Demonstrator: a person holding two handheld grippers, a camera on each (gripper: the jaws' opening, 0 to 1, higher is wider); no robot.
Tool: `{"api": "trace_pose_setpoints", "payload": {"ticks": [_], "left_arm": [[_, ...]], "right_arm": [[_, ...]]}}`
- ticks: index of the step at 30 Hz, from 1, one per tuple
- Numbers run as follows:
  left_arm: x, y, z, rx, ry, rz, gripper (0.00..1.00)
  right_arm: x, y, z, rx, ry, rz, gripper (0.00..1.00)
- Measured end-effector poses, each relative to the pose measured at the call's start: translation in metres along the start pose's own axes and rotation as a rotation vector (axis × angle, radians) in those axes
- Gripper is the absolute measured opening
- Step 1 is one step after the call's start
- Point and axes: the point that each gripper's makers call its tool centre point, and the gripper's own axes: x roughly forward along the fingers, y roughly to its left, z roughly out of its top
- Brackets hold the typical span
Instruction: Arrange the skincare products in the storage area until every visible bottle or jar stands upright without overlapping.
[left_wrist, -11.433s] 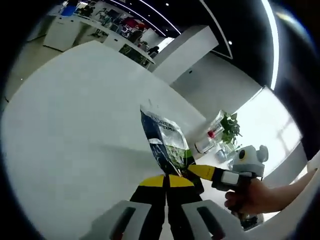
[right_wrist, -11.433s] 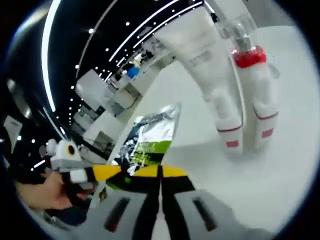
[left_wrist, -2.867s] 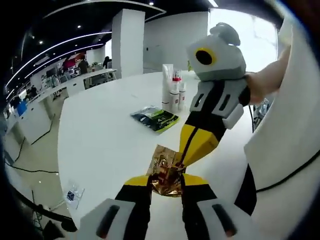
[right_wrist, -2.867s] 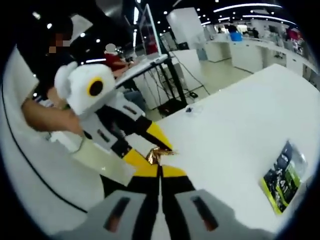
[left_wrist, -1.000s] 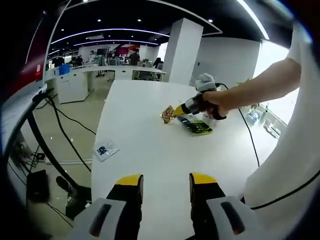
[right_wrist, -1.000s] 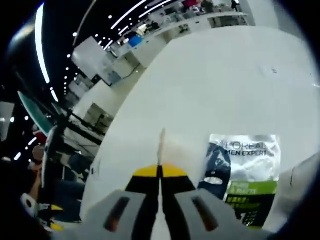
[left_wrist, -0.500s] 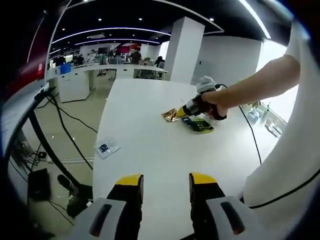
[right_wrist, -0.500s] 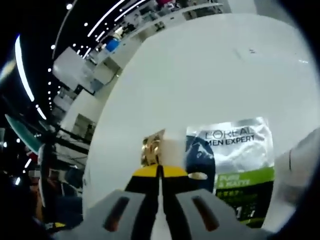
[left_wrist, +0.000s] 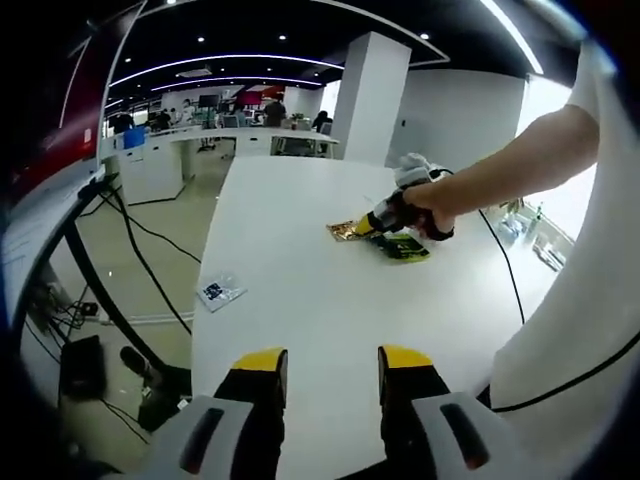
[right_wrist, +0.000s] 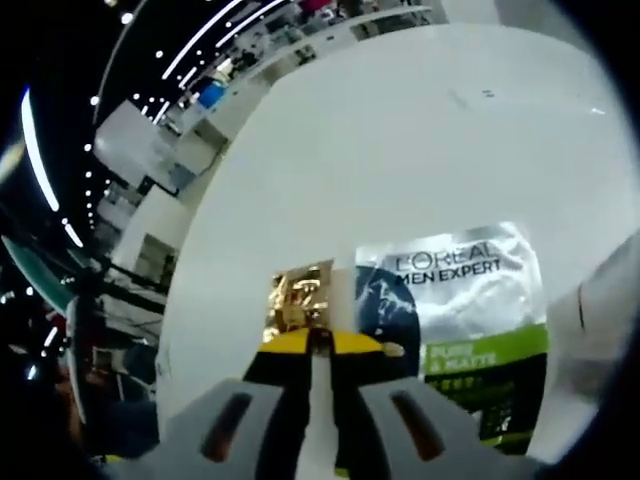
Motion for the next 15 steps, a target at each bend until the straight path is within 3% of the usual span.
{"api": "trace_pose_setpoints", "payload": {"ticks": [15], "left_arm": [[0.0002, -0.0078, 0.0033, 0.013, -0.004, -0.002, 0.37]], "right_arm": [[-0.0062, 0.0061, 0.0072, -0.101, -0.035, -0.01, 0.14]]}}
